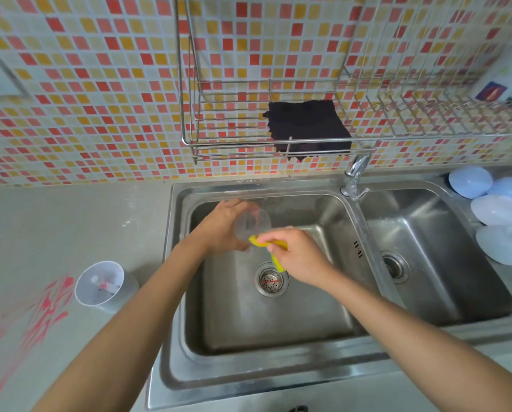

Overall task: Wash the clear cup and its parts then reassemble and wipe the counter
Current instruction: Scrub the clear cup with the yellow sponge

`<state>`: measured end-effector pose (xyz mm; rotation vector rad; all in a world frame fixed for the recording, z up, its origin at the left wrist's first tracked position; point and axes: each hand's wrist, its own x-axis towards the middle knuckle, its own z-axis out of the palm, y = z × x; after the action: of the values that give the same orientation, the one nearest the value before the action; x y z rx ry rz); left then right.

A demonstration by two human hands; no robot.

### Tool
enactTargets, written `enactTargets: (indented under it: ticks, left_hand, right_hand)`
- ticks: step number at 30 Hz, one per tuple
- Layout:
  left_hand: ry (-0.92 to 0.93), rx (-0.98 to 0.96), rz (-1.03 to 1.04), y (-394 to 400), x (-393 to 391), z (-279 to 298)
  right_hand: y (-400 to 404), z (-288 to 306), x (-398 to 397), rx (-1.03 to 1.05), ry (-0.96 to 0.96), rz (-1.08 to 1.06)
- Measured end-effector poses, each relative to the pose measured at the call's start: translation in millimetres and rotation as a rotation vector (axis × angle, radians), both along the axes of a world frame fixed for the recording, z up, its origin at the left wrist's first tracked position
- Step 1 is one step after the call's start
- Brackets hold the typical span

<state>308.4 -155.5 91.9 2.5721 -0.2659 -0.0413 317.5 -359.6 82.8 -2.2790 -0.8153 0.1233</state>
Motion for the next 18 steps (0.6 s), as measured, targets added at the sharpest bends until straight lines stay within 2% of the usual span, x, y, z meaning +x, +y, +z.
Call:
enactTargets:
  ticks: [2,5,7,12,15,17,18]
  left_hand:
    - [0.024,-0.027,0.018,2,-2,-2]
    - [0.014,-0.054,0.011,1,1,0]
    - [0.015,-0.059,-0.002,-2,3,4]
    - [0.045,-0.176,0.030,-7,1,4]
    - [-0.032,-0.202,0.040,-12,-2,0]
    - [-0.110,-0.208,0.097,-14,-3,-1]
    - [-0.140,-0.207,0.120,-14,-4,-1]
  right_hand:
    - [-2,0,0,-0.029,-0.095,0.038]
    - [-12,-7,10,-0.164,-0.486,0.139]
    - [-13,-8,12,-0.193,-0.565,0.131]
    - [-10,-5,11,-0.124,-0.678,0.103]
    - [-7,1,9,-0.060,-0.706,0.097]
    - [-2,9,5,-0.021,-0.634,0.116]
    - [1,13,3,0.015,-0.514,0.097]
